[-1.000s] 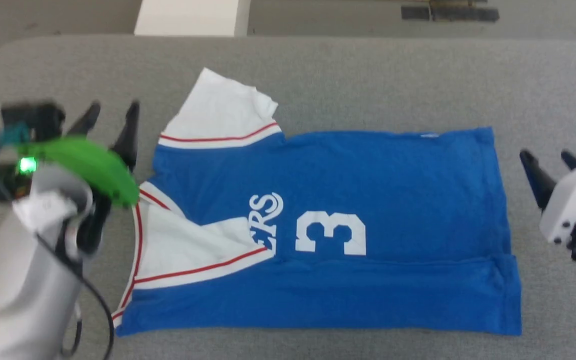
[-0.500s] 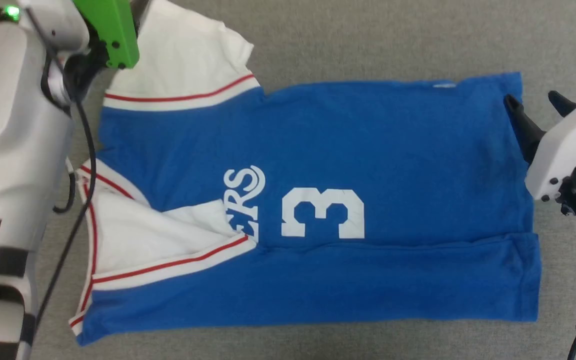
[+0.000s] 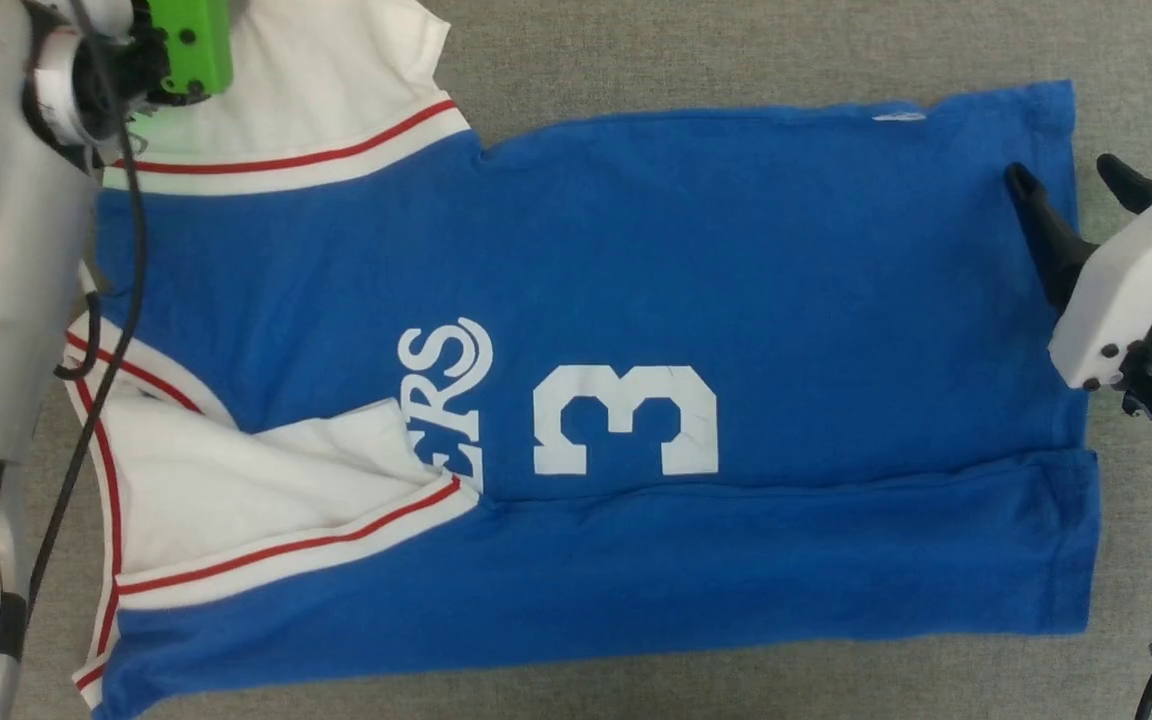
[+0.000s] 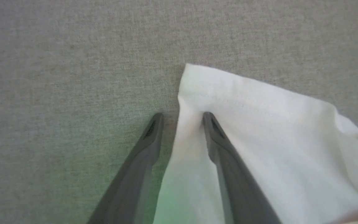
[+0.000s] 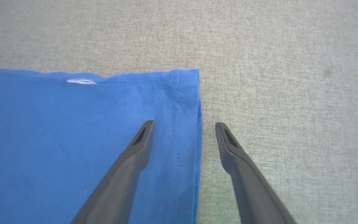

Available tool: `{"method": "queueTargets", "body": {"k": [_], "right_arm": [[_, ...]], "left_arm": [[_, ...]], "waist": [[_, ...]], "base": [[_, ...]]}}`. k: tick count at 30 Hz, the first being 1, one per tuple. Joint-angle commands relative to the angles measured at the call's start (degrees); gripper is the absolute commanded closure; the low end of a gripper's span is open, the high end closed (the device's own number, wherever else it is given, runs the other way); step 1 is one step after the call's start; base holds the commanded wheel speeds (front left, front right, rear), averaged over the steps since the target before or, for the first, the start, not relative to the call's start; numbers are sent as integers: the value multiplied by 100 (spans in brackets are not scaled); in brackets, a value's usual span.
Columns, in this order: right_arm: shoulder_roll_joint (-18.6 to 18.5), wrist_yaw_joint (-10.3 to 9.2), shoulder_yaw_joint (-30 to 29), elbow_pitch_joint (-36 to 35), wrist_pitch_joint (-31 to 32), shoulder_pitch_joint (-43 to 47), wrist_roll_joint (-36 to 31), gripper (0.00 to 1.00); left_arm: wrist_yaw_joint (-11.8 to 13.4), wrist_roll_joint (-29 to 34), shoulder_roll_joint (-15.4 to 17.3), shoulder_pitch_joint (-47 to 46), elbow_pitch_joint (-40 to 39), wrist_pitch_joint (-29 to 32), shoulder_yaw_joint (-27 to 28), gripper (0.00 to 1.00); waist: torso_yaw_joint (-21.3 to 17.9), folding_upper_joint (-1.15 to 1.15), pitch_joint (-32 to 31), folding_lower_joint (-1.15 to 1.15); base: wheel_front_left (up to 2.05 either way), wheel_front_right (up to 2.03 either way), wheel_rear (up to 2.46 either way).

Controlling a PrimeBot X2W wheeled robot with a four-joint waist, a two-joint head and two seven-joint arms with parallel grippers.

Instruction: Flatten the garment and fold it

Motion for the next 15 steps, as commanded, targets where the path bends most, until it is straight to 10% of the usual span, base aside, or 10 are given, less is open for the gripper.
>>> {"method": "queueTargets", "body": {"k": [1, 15], "right_arm": [[-16, -9, -30, -37, -3, -91, -33, 0], [-485, -9, 207, 356, 418, -516, 14, 0]], "left_arm": [[-20, -88, -64, 437, 185, 156, -102, 100], [-438, -945, -20, 1033, -1122, -1343, 875, 100]], "waist": [[18, 0, 0, 0], [286, 0, -397, 0]], "base": [[0, 0, 0], [0, 0, 0]]}}
